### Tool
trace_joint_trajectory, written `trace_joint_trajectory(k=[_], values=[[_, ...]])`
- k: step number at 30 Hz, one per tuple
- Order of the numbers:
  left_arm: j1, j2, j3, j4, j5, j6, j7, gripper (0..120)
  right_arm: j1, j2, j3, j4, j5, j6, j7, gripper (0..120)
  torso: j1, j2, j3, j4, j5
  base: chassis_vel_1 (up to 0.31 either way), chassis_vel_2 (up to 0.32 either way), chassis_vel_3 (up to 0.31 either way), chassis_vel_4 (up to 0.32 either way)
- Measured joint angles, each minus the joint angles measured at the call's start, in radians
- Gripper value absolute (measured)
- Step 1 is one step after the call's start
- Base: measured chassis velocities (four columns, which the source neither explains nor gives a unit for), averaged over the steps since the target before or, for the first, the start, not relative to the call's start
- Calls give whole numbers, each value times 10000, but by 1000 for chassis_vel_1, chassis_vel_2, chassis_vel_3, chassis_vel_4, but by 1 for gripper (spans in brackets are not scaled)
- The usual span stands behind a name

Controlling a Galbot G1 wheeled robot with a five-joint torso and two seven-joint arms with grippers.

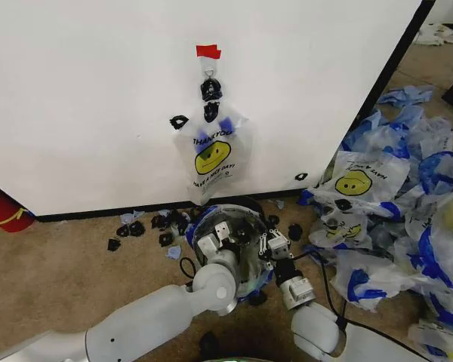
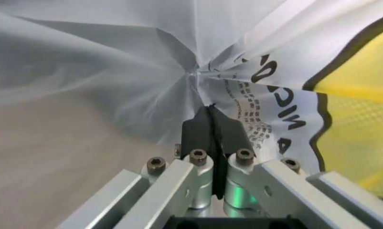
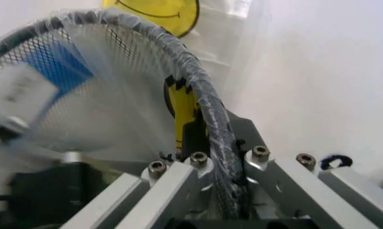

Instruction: Pick up the garbage bag from the wall and place it over the trash bin.

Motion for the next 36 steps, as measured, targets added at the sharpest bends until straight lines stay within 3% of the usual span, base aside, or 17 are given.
trace_joint_trajectory(k=[7,14,20,28,33,36], values=[[-23,724,25,-465,-52,12,-4,0,50,67,54,-80,331,-179,237,0,0,0,0,0,-1,0,0,0,0],[-119,1923,-58,-1553,-169,60,0,0,49,162,95,-42,795,-365,477,0,0,0,0,0,0,0,0,0,0],[102,3049,-571,-2651,-401,160,16,0,110,287,104,-190,977,-442,581,0,0,0,0,0,0,0,0,0,0],[609,3811,-1305,-3303,-491,204,71,0,164,416,67,-320,1114,-498,701,0,0,0,0,0,0,0,0,0,0],[1431,4350,-2337,-3669,-310,292,295,0,102,424,76,-94,1539,-494,772,0,0,1,-1,-1,0,0,0,0,0],[1490,4373,-2401,-3677,-277,304,313,0,100,428,76,-81,1576,-487,779,0,0,0,-1,-1,0,0,0,0,0]])
